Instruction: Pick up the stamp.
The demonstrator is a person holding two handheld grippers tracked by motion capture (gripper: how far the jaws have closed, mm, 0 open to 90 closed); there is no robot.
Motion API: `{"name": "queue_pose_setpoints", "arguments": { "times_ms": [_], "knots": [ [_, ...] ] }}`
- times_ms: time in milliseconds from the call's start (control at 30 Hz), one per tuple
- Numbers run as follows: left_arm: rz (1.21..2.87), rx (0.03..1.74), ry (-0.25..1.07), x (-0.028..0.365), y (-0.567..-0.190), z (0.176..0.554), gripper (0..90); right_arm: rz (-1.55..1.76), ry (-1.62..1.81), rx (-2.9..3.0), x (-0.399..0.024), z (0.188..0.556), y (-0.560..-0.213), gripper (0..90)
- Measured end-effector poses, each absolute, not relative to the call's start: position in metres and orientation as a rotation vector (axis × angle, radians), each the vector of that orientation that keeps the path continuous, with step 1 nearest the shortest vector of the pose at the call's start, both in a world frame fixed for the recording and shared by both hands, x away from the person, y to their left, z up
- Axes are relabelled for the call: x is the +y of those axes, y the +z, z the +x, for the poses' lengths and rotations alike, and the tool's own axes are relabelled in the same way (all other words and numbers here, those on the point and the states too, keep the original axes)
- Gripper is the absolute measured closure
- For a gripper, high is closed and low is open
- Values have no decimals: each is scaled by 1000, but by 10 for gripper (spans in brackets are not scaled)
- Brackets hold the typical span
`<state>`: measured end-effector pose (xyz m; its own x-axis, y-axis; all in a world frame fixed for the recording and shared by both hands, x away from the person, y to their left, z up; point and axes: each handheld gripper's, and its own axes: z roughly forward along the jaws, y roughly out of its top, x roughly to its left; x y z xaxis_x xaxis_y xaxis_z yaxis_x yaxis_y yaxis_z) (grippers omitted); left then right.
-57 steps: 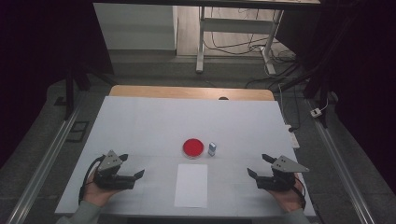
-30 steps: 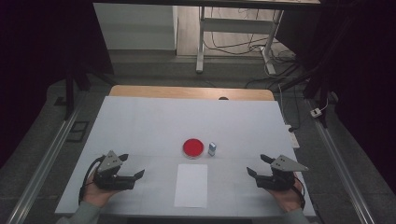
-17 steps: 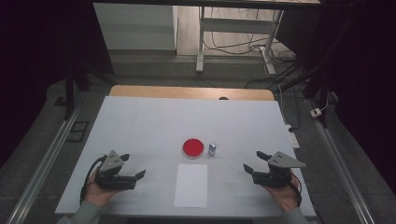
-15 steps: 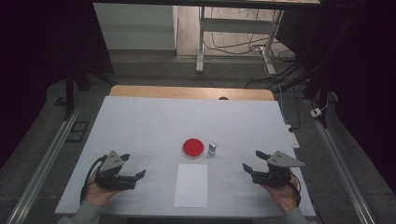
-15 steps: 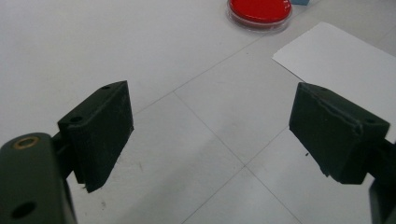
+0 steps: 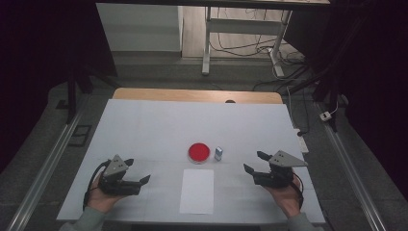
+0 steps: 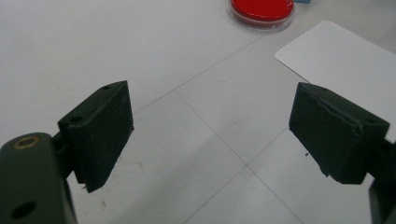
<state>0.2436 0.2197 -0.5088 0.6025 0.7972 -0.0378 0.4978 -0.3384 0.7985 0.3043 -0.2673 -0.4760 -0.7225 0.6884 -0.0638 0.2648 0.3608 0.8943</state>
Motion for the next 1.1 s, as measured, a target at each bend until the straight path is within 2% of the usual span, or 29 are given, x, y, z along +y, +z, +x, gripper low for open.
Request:
{"name": "queue_pose_setpoints", "arguments": {
  "times_ms": [1100],
  "knots": [
    [2018,1034,463,220,-511,246,139,787,1309,2290,-206,337,-462,293]
  ]
}}
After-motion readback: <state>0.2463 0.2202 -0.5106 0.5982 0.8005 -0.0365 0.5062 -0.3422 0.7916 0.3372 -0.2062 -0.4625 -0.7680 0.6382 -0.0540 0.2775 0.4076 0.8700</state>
